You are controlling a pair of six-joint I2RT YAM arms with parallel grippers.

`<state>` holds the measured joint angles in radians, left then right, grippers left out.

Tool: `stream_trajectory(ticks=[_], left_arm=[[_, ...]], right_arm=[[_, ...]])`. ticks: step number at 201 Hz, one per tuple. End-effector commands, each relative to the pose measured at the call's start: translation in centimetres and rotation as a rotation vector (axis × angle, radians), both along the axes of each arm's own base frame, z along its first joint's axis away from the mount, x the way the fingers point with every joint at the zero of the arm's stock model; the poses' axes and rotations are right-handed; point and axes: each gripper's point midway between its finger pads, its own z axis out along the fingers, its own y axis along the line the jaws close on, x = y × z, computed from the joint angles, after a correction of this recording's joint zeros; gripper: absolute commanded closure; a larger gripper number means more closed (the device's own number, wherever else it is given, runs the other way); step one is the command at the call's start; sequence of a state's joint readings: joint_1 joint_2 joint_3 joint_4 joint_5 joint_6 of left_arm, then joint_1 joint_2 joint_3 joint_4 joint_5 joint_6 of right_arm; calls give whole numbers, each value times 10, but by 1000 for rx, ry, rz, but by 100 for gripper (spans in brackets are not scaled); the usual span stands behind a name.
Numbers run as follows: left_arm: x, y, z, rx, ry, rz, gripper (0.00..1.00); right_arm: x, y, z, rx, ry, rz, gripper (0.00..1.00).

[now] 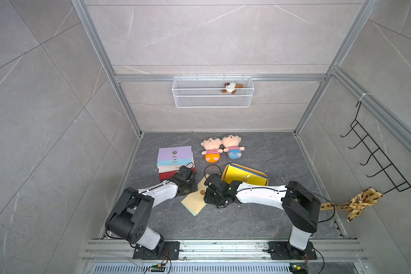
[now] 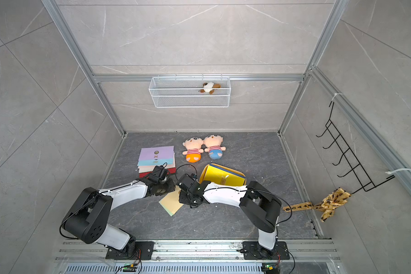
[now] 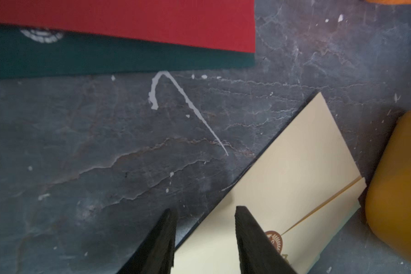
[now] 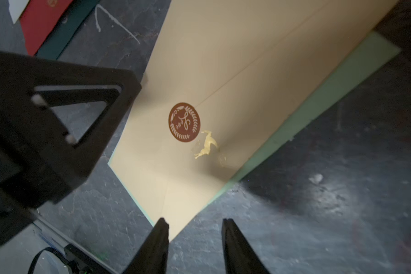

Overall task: Put the sealed envelopes into the storage box
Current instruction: Pick up the envelope from the center of the board.

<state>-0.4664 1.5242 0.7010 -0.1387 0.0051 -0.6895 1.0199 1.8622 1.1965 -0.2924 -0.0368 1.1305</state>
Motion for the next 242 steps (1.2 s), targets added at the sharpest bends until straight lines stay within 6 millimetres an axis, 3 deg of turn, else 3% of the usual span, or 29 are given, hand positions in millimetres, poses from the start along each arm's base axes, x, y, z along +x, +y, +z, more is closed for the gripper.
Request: stream_trajectory(ticks=[1,88,173,242], left_arm=[[-18,10,-16,19,55,17,53],[-46,23,-29,15,92,42,54],[-64,30,-32,0,106,66,53],[-77,33,-22,-47,94,101,53]], right_arm=[[16,12,3,21,-16,-98,58],[26,-26,-16,-110,-21,-239,57],[26,-6,-43,-91,69,-203,58],[36,32,-24,-11,53,-101,59]])
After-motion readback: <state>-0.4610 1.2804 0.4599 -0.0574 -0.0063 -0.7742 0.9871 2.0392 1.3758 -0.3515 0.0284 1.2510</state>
